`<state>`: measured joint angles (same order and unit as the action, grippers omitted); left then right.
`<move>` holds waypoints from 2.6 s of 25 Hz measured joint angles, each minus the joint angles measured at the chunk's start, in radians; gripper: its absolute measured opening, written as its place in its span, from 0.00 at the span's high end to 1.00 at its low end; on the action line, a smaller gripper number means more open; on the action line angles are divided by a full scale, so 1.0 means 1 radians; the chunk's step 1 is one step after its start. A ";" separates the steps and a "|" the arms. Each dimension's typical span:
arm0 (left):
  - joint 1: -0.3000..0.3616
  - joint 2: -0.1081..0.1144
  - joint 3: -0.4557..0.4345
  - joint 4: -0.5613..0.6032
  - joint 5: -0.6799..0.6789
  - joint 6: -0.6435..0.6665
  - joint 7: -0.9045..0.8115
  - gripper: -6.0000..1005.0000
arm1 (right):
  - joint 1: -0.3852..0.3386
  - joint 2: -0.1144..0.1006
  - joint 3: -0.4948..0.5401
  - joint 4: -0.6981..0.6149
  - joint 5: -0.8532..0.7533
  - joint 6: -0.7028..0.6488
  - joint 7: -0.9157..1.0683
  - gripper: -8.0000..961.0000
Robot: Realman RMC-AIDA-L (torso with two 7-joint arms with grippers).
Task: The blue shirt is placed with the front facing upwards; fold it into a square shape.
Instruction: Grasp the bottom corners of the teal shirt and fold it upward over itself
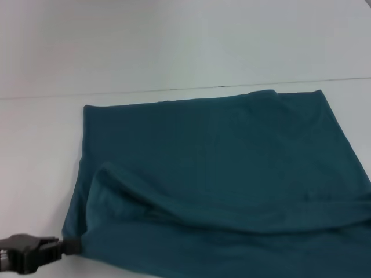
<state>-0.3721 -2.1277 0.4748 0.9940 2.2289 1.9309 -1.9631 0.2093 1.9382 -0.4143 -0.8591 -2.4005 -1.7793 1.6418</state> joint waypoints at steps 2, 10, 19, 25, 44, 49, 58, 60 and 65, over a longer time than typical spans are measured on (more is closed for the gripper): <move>0.011 0.000 -0.004 0.009 0.000 0.019 0.000 1.00 | -0.003 0.001 0.010 0.000 -0.011 -0.015 -0.011 0.88; 0.042 0.000 -0.066 0.026 0.020 0.081 0.014 1.00 | -0.020 0.001 0.043 0.000 -0.016 -0.071 -0.048 0.88; 0.058 0.000 -0.086 0.030 0.036 0.100 0.028 1.00 | -0.026 0.001 0.076 0.000 -0.041 -0.112 -0.057 0.88; 0.058 0.000 -0.089 0.024 0.053 0.095 0.032 1.00 | -0.025 0.002 0.077 -0.001 -0.042 -0.113 -0.058 0.87; -0.252 0.065 -0.129 -0.257 0.022 -0.358 0.001 1.00 | 0.288 0.012 0.166 0.026 -0.034 0.206 0.063 0.87; -0.347 0.073 -0.045 -0.324 0.018 -0.604 -0.037 1.00 | 0.355 0.016 0.143 0.112 -0.034 0.394 0.077 0.86; -0.466 0.057 0.074 -0.420 0.017 -0.992 -0.047 1.00 | 0.462 0.032 0.060 0.291 -0.033 0.754 0.060 0.86; -0.485 0.057 0.104 -0.440 0.019 -1.066 -0.047 1.00 | 0.484 0.035 0.045 0.314 -0.033 0.834 0.057 0.86; -0.501 0.056 0.126 -0.455 0.022 -1.146 -0.048 1.00 | 0.532 0.041 0.020 0.328 -0.031 0.941 0.051 0.86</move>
<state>-0.8729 -2.0721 0.6011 0.5387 2.2504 0.7852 -2.0110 0.7408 1.9790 -0.3948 -0.5309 -2.4316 -0.8379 1.6925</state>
